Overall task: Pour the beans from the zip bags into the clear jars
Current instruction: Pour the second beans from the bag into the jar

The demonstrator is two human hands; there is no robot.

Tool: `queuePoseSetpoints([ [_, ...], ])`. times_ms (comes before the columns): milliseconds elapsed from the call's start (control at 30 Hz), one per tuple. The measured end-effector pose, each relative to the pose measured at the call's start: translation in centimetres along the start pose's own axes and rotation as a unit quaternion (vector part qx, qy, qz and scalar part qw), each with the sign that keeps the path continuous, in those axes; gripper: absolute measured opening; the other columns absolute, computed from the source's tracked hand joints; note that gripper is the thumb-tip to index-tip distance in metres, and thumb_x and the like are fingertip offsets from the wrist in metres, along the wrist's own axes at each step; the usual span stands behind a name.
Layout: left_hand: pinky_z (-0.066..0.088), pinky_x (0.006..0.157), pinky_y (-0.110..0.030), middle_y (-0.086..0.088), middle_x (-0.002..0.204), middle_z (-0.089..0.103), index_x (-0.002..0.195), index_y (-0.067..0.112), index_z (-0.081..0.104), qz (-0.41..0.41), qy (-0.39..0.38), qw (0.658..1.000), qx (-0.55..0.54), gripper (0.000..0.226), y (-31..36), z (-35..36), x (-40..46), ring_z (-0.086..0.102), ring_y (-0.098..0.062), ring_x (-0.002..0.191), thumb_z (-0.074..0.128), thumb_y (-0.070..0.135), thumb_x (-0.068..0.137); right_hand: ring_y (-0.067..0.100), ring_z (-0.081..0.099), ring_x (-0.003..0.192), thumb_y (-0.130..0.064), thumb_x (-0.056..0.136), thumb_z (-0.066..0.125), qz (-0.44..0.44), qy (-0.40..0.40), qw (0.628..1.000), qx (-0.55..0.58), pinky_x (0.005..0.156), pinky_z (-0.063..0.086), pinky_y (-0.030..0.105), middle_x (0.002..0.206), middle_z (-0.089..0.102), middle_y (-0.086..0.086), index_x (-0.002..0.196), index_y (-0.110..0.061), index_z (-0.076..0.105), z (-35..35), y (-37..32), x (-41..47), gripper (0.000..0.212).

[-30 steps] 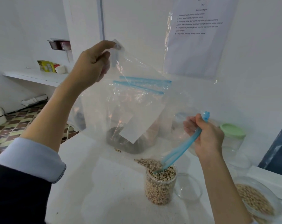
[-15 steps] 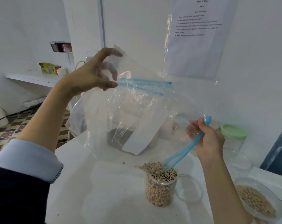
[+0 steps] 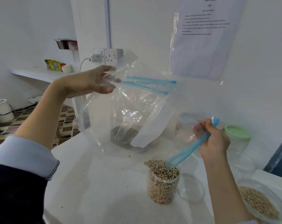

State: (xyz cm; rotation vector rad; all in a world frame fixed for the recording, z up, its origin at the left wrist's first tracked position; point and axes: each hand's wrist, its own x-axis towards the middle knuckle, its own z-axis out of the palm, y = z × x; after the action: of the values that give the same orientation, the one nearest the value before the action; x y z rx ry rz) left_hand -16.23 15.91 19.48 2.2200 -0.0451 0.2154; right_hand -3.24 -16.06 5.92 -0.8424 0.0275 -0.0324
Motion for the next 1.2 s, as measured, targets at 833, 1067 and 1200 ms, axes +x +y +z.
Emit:
queuePoseSetpoints([
  [833,0.048,0.07,-0.003,0.009,0.059,0.067,0.104,0.007,0.067,0.052,0.283,0.957,0.041,0.025,-2.3,3.0,-0.1,0.061,0.009,0.061,0.071,0.005,0.079,0.011,0.058,0.042,-0.001,0.092,0.059,-0.035,0.068,0.997,0.004,0.054,0.054,0.026,0.049,0.062,-0.003,0.073,-0.008,0.058,0.8,0.7,-0.6,0.02],
  [1067,0.048,0.095,-0.043,0.003,0.135,0.055,0.137,0.025,0.042,-0.017,0.083,0.992,-0.092,0.067,-4.6,2.0,-1.1,0.061,-0.019,0.112,0.065,-0.003,0.08,0.012,0.059,0.043,-0.003,0.091,0.061,-0.019,0.082,0.996,0.007,0.058,0.053,0.029,0.051,0.063,-0.002,0.069,-0.007,0.058,0.1,0.8,-0.4,0.023],
  [1200,0.042,0.101,-0.039,-0.006,0.116,0.06,0.125,0.003,0.049,-0.111,0.175,0.978,0.013,0.048,-5.9,2.8,-0.8,0.061,-0.021,0.101,0.068,-0.001,0.081,0.012,0.059,0.043,-0.003,0.091,0.06,-0.015,0.078,0.997,0.008,0.055,0.053,0.028,0.051,0.063,0.0,0.069,-0.005,0.058,0.2,0.8,-0.4,0.022],
])
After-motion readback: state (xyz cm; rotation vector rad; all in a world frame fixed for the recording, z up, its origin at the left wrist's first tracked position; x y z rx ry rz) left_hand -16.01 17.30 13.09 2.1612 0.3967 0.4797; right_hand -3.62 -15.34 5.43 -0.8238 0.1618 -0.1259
